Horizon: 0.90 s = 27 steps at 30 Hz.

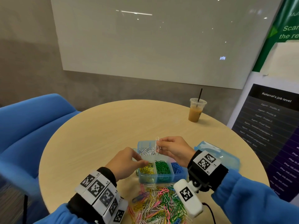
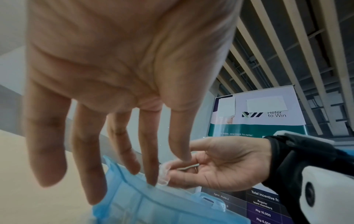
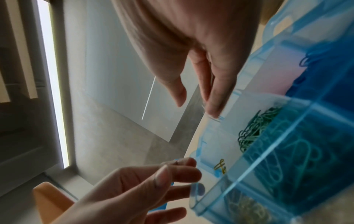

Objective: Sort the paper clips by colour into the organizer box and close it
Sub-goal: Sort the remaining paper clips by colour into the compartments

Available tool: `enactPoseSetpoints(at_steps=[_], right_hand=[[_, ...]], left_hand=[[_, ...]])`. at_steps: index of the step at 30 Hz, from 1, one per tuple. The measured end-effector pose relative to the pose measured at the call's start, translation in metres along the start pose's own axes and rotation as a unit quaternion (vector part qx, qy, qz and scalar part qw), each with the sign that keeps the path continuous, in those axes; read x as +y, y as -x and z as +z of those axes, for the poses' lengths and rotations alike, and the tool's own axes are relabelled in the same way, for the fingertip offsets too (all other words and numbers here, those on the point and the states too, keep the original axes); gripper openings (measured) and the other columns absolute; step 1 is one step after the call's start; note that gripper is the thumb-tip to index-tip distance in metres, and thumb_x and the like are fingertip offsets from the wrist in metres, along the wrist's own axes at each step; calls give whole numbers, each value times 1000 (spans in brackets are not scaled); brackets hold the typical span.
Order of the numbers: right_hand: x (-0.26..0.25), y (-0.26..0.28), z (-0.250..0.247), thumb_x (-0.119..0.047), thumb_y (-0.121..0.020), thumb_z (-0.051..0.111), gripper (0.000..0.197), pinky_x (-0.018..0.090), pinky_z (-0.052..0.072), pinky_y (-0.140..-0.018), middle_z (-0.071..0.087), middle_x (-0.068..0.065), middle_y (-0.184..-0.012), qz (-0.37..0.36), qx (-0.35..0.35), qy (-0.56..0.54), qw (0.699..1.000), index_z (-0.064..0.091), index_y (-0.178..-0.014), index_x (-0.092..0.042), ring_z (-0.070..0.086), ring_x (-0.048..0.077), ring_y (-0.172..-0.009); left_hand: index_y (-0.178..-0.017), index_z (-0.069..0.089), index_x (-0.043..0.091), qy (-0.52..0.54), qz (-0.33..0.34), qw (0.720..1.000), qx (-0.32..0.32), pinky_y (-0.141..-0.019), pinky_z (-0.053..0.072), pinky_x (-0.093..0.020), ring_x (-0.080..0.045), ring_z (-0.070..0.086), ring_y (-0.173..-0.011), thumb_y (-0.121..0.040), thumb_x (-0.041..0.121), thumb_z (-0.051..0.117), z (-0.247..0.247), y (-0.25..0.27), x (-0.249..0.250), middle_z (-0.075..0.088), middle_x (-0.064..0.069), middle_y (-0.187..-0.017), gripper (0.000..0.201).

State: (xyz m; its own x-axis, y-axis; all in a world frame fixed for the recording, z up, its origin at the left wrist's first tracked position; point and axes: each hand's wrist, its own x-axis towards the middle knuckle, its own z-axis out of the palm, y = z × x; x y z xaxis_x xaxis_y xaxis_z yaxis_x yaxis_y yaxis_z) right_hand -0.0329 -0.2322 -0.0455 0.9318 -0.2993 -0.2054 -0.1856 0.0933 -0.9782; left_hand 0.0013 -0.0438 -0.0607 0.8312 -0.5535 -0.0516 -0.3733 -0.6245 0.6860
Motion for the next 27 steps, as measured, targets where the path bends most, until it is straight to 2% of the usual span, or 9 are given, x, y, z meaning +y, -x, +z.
enactPoseSetpoints(at_steps=[3,5,10,13,17,20,23,24,27], right_hand=[[2,-2,-1,-11,-89,67,30,25,55,-86,65,16,-105,16,7,11,1000,59,-111,8,66,24,-101],[1,0,-3,-13,-91,66,37,28,53,-93,63,19,-113,18,3,23,1000,55,-119,9,65,25,-106],[-14,19,-12,-11,-92,64,25,27,55,-90,66,29,-111,-60,-24,135,989,64,-111,4,70,22,-97],[-21,38,-17,-13,-91,65,17,27,59,-75,73,19,-98,-105,-50,237,965,70,-102,-1,71,18,-82],[-17,66,-26,-15,-90,67,10,24,57,-62,73,9,-81,-188,-100,396,893,73,-92,-8,69,18,-72],[-7,78,-34,-19,-89,68,10,16,52,-72,74,-4,-86,-205,-161,519,814,75,-95,-15,67,5,-78],[5,81,-45,-21,-90,66,20,19,50,-81,73,-4,-104,-167,-173,641,729,72,-109,-18,65,5,-92],[8,80,-48,-20,-90,65,25,17,49,-83,72,-4,-110,-156,-167,658,718,70,-114,-17,65,6,-97],[16,81,-52,-25,-87,70,40,14,46,-87,68,-4,-120,-142,-166,655,723,63,-125,-17,63,6,-105]], left_hand=[[-107,73,12,-22,7,999,-30,-88,45,-26,-13,60,-107,-88,44,66,-2,-1,0,64,2,-124,38],[-108,74,14,-36,16,998,-48,-88,44,-26,-12,59,-106,-88,42,67,-5,-2,-1,60,4,-129,36],[-103,77,18,-50,44,996,-59,-94,46,-31,-9,57,-103,-89,32,68,-13,-2,-3,61,12,-121,22],[-103,76,22,-55,46,994,-88,-96,49,-34,-7,61,-99,-87,33,70,-18,0,-4,66,14,-116,20],[-104,75,28,-79,64,983,-152,-95,49,-32,-1,63,-95,-87,36,70,-21,5,-2,67,15,-116,20],[-103,74,31,-70,88,981,-158,-91,52,-32,-1,67,-92,-89,30,69,-21,7,1,71,13,-107,15],[-97,74,34,-57,114,976,-174,-89,53,-33,0,68,-88,-92,22,66,-19,9,4,71,16,-103,15],[-96,75,32,-55,122,974,-181,-89,53,-34,-1,67,-89,-92,20,65,-18,9,5,70,17,-107,17],[-100,77,22,-59,125,972,-190,-89,52,-25,-3,65,-93,-93,12,63,-14,8,4,67,18,-114,18]])
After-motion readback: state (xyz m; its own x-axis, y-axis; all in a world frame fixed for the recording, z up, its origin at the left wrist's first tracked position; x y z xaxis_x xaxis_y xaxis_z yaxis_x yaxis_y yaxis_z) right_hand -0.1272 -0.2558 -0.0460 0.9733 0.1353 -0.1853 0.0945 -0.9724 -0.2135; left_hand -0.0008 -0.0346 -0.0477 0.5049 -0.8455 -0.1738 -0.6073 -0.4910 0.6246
